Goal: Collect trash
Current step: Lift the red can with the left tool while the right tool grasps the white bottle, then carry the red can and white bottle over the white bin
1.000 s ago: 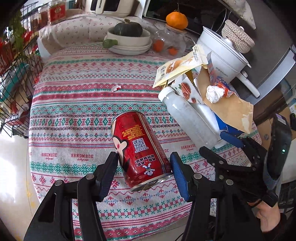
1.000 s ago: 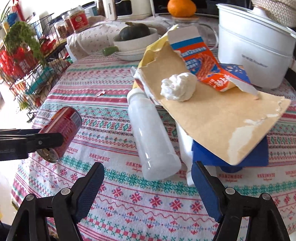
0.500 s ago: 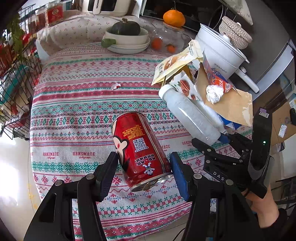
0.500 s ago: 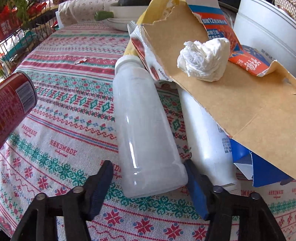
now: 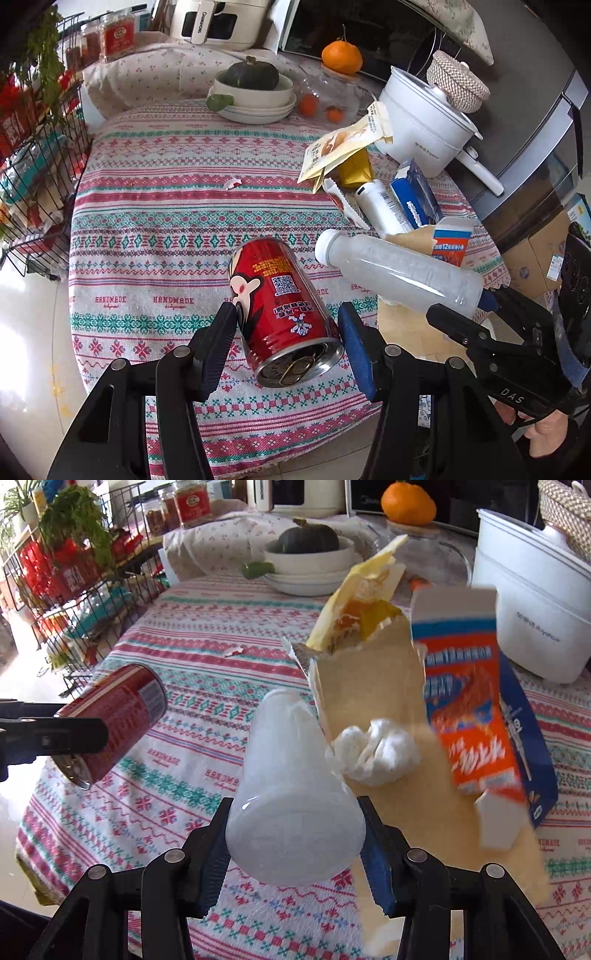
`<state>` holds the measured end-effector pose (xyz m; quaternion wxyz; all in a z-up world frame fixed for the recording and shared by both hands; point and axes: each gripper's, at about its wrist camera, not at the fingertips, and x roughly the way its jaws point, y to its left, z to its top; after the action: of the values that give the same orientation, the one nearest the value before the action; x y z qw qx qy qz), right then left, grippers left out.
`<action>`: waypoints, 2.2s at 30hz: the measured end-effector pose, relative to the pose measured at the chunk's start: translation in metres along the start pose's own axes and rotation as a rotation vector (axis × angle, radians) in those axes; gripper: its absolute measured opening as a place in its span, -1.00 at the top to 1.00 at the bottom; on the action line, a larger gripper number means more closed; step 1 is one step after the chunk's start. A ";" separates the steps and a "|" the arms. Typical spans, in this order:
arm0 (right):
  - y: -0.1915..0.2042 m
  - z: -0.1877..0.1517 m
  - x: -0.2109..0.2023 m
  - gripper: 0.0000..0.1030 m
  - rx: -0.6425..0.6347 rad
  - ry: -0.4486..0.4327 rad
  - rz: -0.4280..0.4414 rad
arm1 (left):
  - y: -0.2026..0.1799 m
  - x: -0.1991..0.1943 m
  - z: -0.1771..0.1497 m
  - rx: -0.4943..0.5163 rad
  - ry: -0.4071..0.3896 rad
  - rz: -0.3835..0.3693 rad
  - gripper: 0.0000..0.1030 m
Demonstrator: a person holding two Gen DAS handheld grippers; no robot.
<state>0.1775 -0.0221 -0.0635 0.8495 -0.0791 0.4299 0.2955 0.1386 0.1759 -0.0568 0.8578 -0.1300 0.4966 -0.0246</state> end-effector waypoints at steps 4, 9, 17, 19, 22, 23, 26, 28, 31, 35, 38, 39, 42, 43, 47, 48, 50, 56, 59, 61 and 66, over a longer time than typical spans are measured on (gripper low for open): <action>-0.002 -0.001 -0.016 -0.07 0.038 -0.033 0.057 | -0.002 -0.002 -0.002 0.000 -0.002 -0.003 -0.08; -0.008 0.002 -0.033 -0.07 0.102 -0.087 0.097 | -0.008 -0.005 -0.003 0.017 -0.013 -0.013 -0.06; -0.013 0.011 -0.066 -0.07 0.132 -0.164 0.096 | -0.011 -0.015 -0.001 0.018 -0.057 -0.026 -0.04; -0.015 0.012 -0.076 -0.07 0.137 -0.179 0.088 | -0.014 -0.018 0.000 0.021 -0.072 -0.032 -0.04; -0.021 0.010 -0.091 -0.07 0.145 -0.201 0.073 | -0.020 -0.023 0.001 0.030 -0.091 -0.039 -0.04; -0.023 0.009 -0.096 -0.07 0.148 -0.206 0.068 | -0.022 -0.024 0.001 0.032 -0.098 -0.041 -0.04; -0.033 0.004 -0.110 -0.07 0.164 -0.215 0.045 | -0.030 -0.029 0.003 0.040 -0.116 -0.057 -0.04; -0.042 0.000 -0.120 -0.07 0.188 -0.213 0.030 | -0.038 -0.032 0.004 0.049 -0.128 -0.070 -0.04; -0.058 -0.008 -0.135 -0.07 0.230 -0.209 0.006 | -0.054 -0.037 0.004 0.070 -0.145 -0.099 -0.04; -0.082 -0.024 -0.160 -0.07 0.282 -0.211 -0.036 | -0.084 -0.042 0.003 0.111 -0.165 -0.154 -0.04; -0.101 -0.039 -0.179 -0.07 0.324 -0.214 -0.067 | -0.114 -0.043 0.002 0.151 -0.168 -0.202 -0.03; -0.107 -0.045 -0.186 -0.07 0.338 -0.216 -0.078 | -0.125 -0.043 0.001 0.167 -0.168 -0.220 -0.03; -0.124 -0.062 -0.207 -0.07 0.375 -0.225 -0.116 | -0.161 -0.041 -0.005 0.224 -0.167 -0.268 -0.03; -0.130 -0.069 -0.214 -0.07 0.386 -0.228 -0.130 | -0.173 -0.040 -0.008 0.245 -0.164 -0.283 -0.03; -0.151 -0.097 -0.237 -0.07 0.423 -0.232 -0.175 | -0.222 -0.031 -0.023 0.337 -0.139 -0.332 -0.03; -0.157 -0.105 -0.243 -0.07 0.433 -0.232 -0.186 | -0.234 -0.027 -0.028 0.358 -0.130 -0.343 -0.03; -0.168 -0.118 -0.250 -0.07 0.456 -0.226 -0.211 | -0.257 -0.017 -0.038 0.401 -0.103 -0.363 -0.03; -0.193 -0.161 -0.252 -0.07 0.518 -0.146 -0.261 | -0.319 0.024 -0.083 0.550 -0.003 -0.386 -0.03; -0.201 -0.178 -0.237 -0.07 0.531 -0.071 -0.279 | -0.342 0.054 -0.108 0.623 0.064 -0.368 -0.04; -0.206 -0.189 -0.218 -0.07 0.543 0.007 -0.287 | -0.352 0.075 -0.122 0.654 0.106 -0.356 -0.04; -0.217 -0.221 -0.167 -0.07 0.570 0.228 -0.302 | -0.365 0.114 -0.144 0.687 0.169 -0.337 -0.04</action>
<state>0.0738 -0.3569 -0.0965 0.8181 0.0663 0.5708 0.0235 0.1044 -0.2249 -0.1314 0.7913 0.0877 0.5002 -0.3406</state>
